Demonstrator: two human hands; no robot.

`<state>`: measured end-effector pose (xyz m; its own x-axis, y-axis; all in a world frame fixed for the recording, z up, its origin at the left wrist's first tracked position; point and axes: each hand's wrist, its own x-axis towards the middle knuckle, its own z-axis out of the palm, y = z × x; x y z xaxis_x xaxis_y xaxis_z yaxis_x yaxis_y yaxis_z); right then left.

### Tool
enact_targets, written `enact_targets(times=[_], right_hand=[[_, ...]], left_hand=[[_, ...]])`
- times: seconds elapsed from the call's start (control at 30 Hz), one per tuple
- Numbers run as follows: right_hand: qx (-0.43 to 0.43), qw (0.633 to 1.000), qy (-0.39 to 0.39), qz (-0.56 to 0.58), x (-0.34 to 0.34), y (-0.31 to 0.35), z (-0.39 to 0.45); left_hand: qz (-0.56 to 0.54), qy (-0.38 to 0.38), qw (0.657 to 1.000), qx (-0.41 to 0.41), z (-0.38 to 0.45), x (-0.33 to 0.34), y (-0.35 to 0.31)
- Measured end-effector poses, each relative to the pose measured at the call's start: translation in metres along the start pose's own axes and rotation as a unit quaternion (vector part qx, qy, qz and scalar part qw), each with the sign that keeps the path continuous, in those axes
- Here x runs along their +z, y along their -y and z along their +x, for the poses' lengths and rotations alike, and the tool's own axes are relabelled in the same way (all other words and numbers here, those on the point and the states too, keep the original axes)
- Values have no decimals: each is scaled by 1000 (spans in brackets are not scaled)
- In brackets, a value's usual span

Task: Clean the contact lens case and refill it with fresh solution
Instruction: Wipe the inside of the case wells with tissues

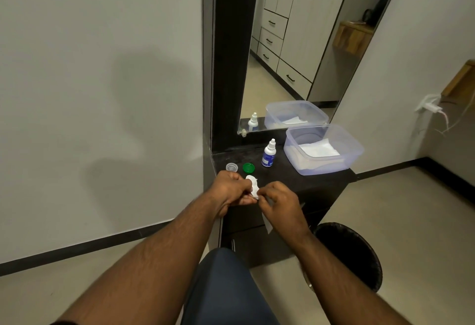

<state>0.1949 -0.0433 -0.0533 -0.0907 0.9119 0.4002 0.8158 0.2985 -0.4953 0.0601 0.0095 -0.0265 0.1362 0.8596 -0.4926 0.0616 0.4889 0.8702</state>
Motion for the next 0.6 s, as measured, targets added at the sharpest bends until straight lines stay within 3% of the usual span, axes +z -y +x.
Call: enact_targets(times=[0.27, 0.37, 0.47, 0.6], right_hand=[[67, 998, -6, -4, -2, -5, 2], [45, 999, -25, 12, -2, -1, -1], [-3, 1000, 6, 17, 1, 7, -5], [5, 1000, 6, 11, -8, 2, 2]], left_hand=[[-1, 2, 1000, -6, 2, -1, 1], [-2, -1, 1000, -2, 3, 0, 1], [5, -12, 1000, 13, 6, 0, 3], [2, 10, 1000, -11, 7, -3, 0]])
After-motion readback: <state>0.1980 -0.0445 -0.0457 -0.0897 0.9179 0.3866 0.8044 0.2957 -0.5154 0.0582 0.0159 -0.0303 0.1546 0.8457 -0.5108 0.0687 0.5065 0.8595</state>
